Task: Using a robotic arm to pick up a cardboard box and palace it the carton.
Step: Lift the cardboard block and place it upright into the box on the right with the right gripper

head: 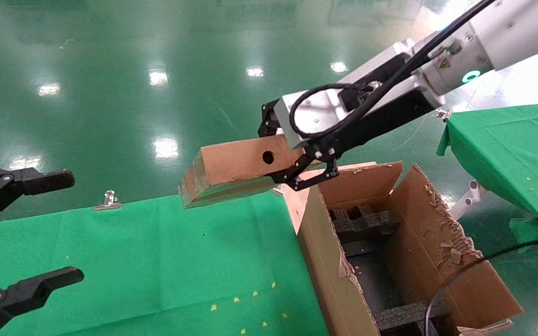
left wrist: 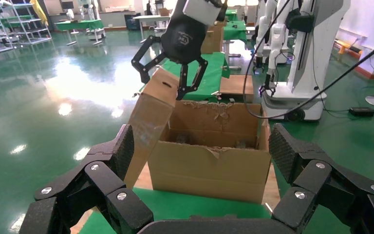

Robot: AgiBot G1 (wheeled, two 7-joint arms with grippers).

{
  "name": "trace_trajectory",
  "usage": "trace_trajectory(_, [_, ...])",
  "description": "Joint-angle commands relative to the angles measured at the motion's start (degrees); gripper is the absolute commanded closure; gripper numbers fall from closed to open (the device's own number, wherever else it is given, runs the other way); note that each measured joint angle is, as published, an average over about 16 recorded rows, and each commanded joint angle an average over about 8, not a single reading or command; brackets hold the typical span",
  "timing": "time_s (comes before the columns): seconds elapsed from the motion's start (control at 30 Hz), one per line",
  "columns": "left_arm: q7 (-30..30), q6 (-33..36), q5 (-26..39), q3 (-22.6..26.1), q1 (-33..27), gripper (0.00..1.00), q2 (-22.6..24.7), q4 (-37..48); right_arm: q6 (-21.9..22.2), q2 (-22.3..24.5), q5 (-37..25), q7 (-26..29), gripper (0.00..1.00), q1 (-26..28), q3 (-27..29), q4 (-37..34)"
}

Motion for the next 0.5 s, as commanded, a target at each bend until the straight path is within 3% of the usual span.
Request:
trace_trajectory(0.03, [0.00,0.00,0.00,0.00,0.00,0.00,0.00,0.00,-0.03,0.15,1.84,-0.89,1.00,2.19,-2.08,-1.01])
trace_trajectory(0.5, [0.00,0.00,0.00,0.00,0.00,0.00,0.00,0.00,-0.21,6.88,8.97,-4.17,1.00,14.70,-21.86,-6.09])
